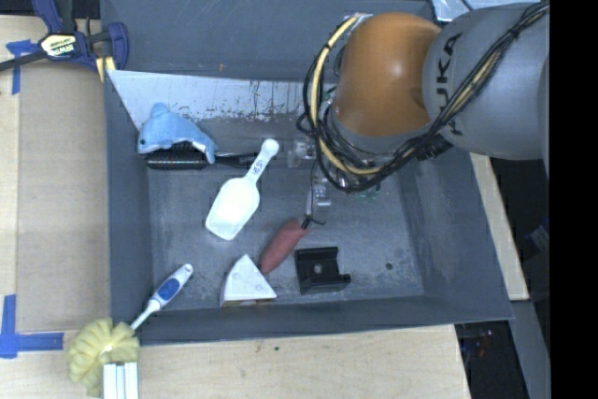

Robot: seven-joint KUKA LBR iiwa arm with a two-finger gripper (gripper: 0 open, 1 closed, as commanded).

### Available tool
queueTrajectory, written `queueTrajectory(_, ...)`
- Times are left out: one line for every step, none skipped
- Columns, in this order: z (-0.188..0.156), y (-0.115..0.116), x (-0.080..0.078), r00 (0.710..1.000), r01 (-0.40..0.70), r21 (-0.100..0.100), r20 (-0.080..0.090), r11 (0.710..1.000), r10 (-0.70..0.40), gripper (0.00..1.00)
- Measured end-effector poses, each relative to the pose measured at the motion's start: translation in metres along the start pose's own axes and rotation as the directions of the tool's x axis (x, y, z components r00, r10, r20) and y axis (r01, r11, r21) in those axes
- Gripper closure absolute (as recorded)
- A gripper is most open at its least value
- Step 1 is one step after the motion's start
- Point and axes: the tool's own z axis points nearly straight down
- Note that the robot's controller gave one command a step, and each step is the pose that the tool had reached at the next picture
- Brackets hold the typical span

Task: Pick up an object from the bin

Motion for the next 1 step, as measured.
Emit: queueTrajectory(-0.0048,-0.0002,-0.0019,1.0,-0.002,-0.001,0.008,1.0,0.002,0.0)
